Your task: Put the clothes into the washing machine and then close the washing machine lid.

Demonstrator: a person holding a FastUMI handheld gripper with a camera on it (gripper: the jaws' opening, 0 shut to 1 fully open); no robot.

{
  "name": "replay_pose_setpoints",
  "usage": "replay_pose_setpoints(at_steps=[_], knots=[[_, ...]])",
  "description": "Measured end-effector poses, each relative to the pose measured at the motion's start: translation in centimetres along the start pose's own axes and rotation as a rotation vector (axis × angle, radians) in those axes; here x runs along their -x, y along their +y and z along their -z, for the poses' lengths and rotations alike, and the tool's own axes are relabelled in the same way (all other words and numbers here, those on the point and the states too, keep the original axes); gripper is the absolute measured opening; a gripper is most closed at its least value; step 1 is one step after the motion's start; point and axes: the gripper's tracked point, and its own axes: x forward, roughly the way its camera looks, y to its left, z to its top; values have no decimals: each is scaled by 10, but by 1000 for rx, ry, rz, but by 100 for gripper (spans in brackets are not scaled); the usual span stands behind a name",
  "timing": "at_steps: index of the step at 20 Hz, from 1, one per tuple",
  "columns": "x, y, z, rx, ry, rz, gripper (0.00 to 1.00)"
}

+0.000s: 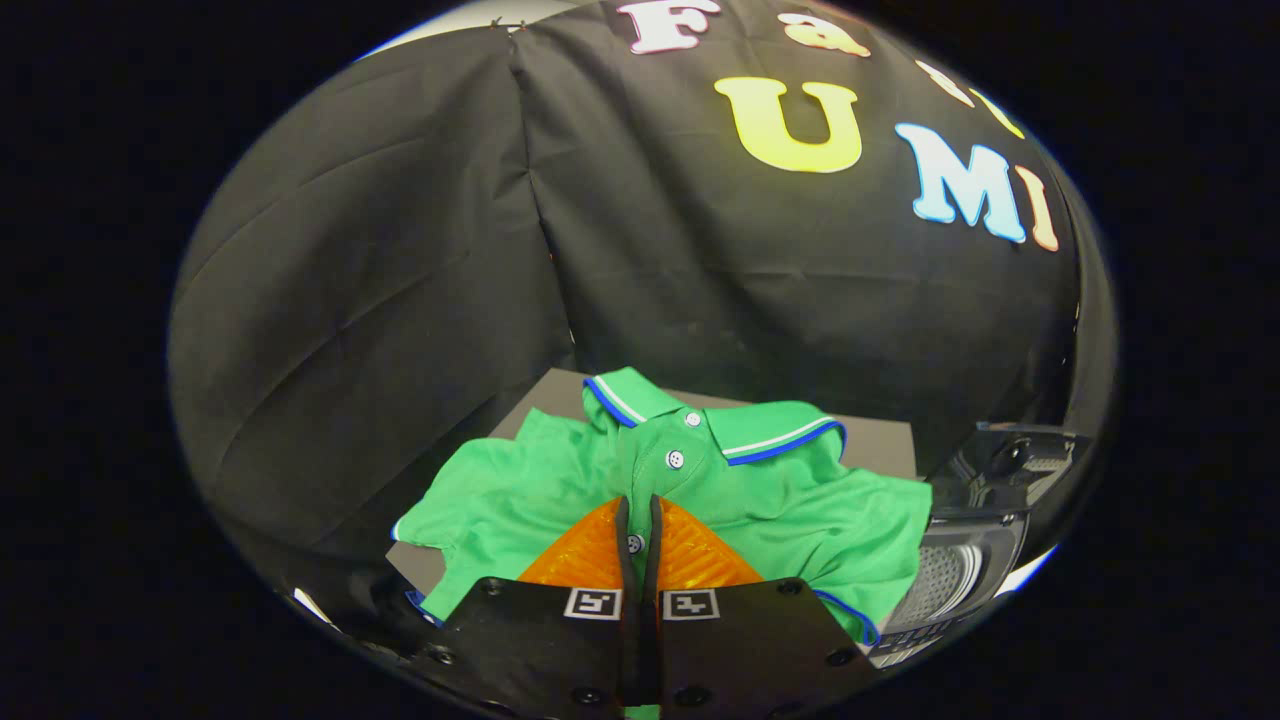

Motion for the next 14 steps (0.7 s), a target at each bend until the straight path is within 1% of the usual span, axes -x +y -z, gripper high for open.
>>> replay_pose_setpoints(at_steps=[7,11,14], knots=[[46,-11,-31,41,-138,22,1],[69,-28,-44,52,-186,58,1],[88,-43,-44,42,-207,86,1]])
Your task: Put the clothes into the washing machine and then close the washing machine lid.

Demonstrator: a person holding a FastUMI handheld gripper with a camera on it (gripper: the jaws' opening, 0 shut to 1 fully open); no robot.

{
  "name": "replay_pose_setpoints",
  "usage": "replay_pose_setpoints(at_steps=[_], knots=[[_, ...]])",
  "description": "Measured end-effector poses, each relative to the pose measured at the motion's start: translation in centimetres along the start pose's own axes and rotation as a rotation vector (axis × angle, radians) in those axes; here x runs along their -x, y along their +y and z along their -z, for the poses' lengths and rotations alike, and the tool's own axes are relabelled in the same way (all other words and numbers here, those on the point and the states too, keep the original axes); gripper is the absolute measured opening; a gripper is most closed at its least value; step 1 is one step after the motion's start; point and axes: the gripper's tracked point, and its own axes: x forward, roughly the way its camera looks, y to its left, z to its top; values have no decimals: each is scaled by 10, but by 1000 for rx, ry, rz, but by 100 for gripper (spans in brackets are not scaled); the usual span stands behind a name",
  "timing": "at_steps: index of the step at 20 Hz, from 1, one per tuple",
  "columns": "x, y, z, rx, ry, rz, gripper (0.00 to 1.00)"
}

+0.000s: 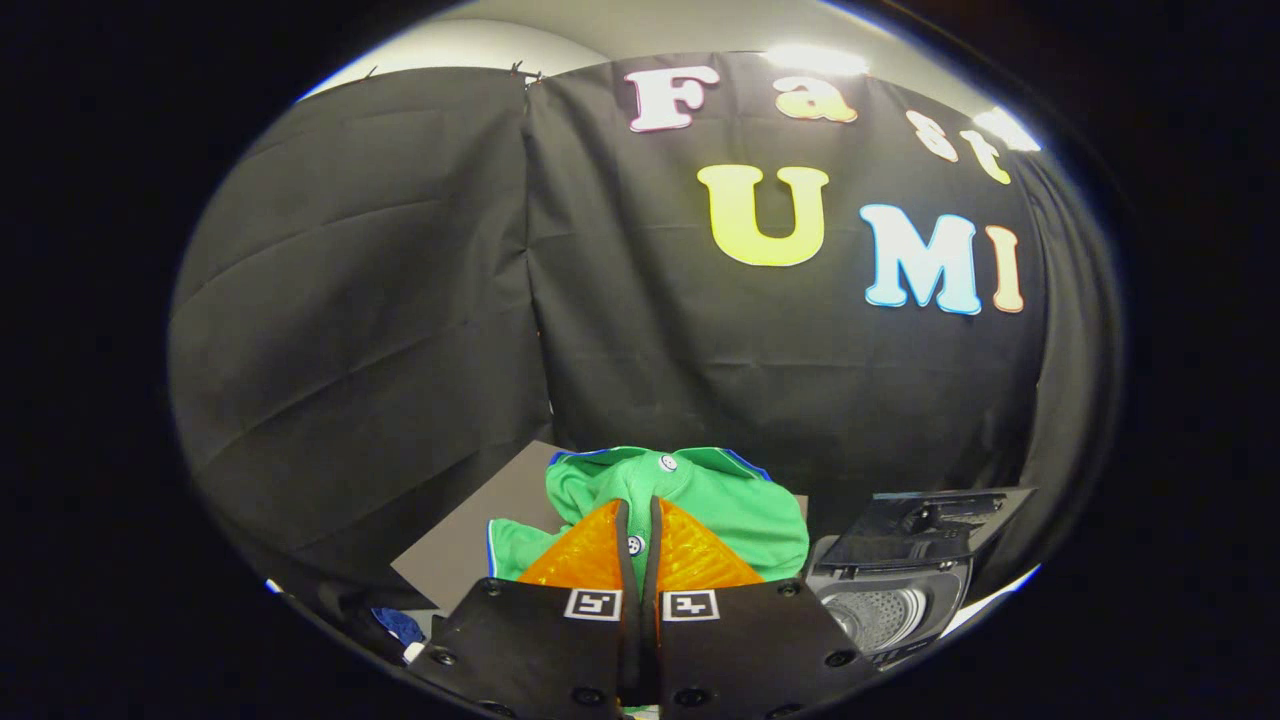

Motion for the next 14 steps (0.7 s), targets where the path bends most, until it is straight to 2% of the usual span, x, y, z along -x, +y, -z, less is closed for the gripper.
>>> replay_pose_setpoints(at_steps=[14], knots=[[54,-157,17,-50,-32,156,1]])
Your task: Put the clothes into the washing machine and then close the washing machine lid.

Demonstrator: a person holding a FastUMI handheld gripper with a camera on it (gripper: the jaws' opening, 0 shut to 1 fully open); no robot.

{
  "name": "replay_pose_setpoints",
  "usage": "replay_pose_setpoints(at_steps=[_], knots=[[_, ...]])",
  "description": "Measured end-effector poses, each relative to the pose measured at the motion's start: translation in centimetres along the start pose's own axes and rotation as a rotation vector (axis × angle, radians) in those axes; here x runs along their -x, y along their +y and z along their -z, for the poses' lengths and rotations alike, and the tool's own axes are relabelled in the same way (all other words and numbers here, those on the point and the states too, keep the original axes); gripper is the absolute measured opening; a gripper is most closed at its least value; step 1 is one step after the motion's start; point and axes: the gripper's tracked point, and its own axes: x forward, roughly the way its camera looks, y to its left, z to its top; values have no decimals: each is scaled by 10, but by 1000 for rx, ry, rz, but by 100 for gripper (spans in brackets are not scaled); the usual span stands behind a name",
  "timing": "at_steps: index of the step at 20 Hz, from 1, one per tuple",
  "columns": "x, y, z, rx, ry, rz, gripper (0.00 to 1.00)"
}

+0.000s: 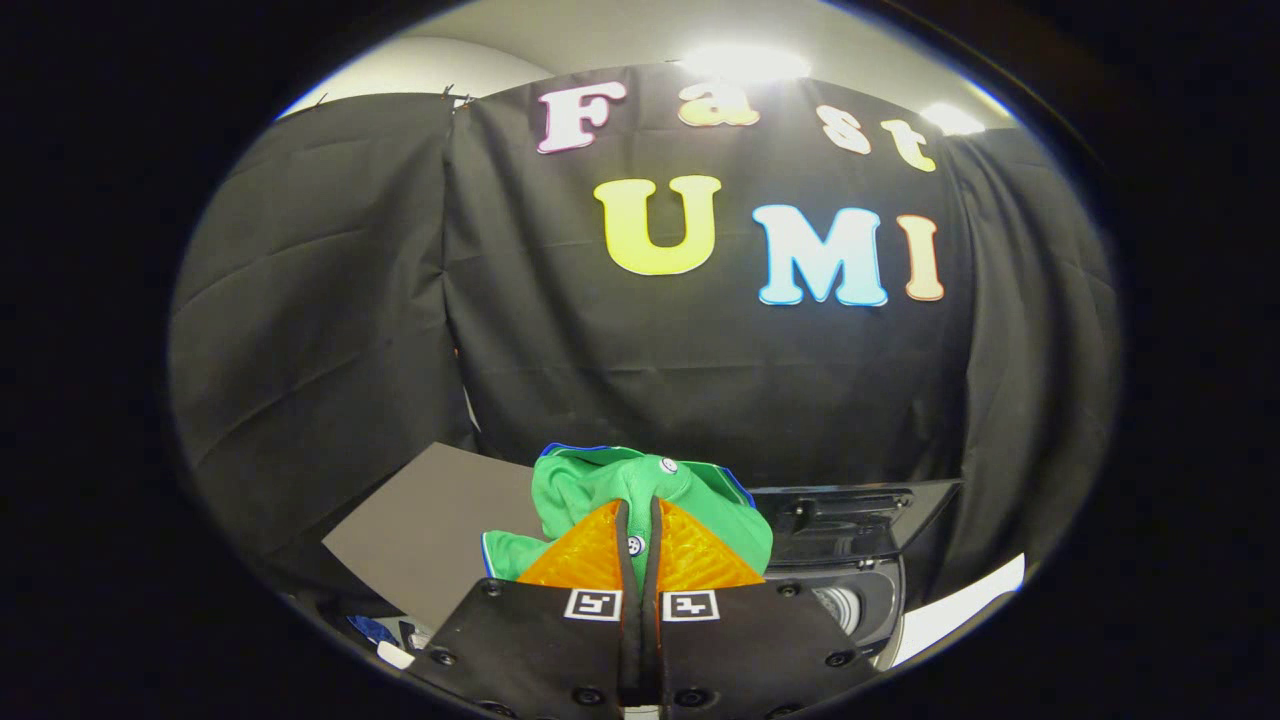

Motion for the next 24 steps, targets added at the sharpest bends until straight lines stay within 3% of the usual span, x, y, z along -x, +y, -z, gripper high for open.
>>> replay_pose_setpoints(at_steps=[12,24], knots=[[-6,-152,37,-52,49,103,1],[-65,-230,150,-63,217,110,1]])
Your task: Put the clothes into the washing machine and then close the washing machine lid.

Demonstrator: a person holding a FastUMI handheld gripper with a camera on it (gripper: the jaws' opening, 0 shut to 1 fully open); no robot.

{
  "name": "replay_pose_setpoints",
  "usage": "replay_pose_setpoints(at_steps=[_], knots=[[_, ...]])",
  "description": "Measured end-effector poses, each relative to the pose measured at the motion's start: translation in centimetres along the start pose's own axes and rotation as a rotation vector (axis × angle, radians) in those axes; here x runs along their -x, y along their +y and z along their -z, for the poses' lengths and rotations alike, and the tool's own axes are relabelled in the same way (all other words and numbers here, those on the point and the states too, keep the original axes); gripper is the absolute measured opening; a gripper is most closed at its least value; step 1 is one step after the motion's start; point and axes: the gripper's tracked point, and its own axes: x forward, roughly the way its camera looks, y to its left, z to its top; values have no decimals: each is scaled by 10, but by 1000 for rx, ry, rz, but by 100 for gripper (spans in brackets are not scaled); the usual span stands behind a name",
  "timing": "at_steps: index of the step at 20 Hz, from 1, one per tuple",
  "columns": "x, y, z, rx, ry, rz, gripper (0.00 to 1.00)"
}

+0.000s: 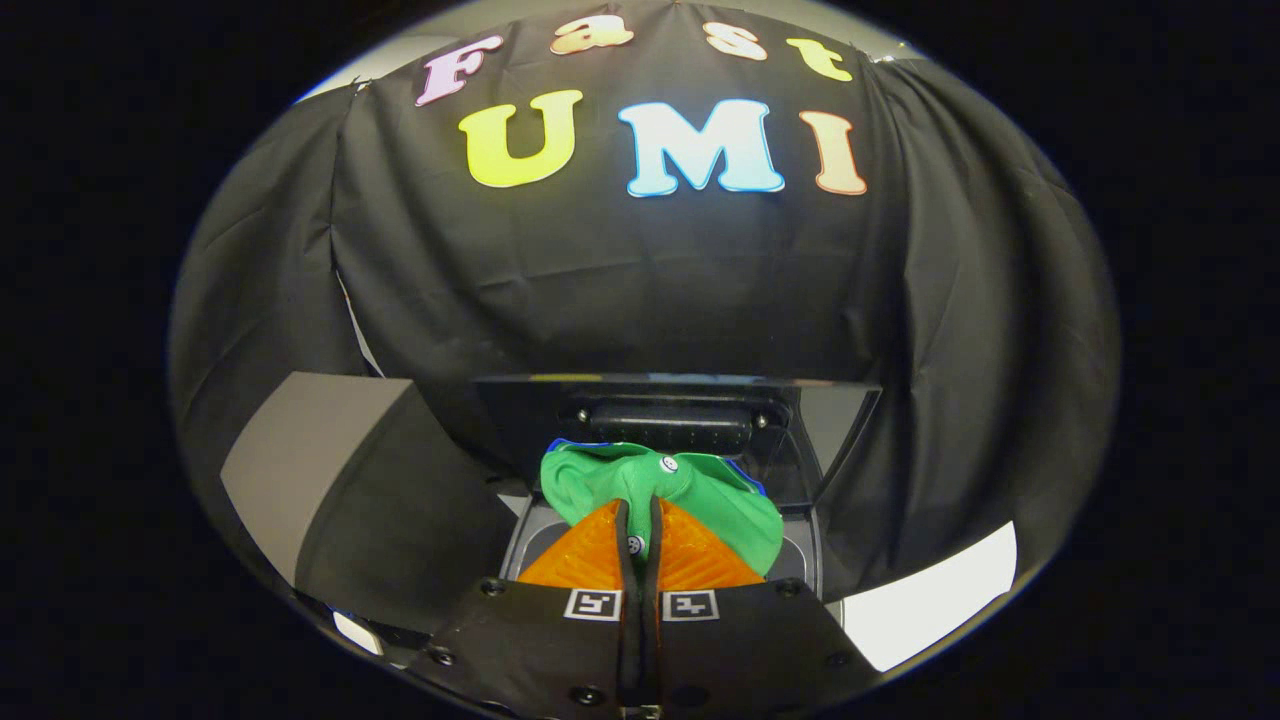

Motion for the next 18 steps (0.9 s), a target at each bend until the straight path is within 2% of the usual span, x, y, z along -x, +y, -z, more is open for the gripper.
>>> replay_pose_setpoints(at_steps=[9,18], knots=[[-58,-12,61,17,98,-14,1],[-78,-21,96,-43,151,8,1]])
